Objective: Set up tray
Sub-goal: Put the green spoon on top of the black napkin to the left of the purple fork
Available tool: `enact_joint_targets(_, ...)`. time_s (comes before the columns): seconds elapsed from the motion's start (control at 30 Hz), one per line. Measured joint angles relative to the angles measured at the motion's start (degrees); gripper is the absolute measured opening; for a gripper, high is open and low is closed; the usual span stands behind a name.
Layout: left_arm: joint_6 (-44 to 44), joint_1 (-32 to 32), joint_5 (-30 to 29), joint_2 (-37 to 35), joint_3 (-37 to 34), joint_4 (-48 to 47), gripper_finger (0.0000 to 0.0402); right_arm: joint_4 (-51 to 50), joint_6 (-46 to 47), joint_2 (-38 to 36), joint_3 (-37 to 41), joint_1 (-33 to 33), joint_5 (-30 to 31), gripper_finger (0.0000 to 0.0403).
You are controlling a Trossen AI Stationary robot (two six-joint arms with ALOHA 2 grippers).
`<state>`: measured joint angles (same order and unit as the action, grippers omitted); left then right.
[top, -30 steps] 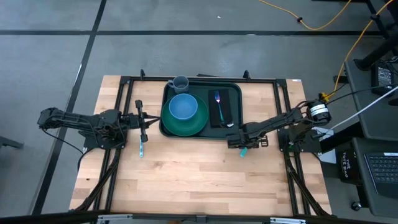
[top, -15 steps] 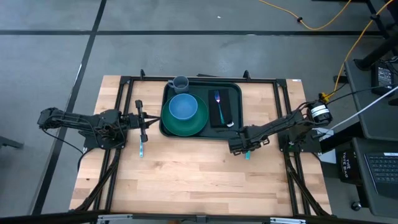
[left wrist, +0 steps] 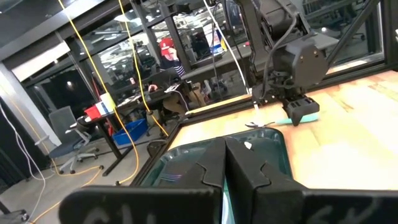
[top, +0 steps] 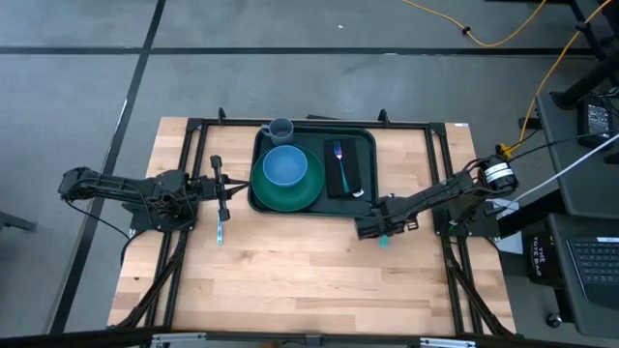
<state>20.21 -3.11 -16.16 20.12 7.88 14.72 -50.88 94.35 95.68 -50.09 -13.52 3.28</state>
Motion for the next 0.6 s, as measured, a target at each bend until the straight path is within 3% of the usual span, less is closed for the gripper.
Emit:
enact_joint_targets(0.17,0.00,-0.02,0.00,0.02,0.00,-0.70,0.0001,2.53,0.01,-0.27,1.17,-0.09,3.66,0.0149)
enact_joint_targets(0.6,0.00,0.00,4.28,0.02,-0.02,-1.70,0.0005,1.58,7.16,-0.26,1.55,0.02,2.72,0.0149)
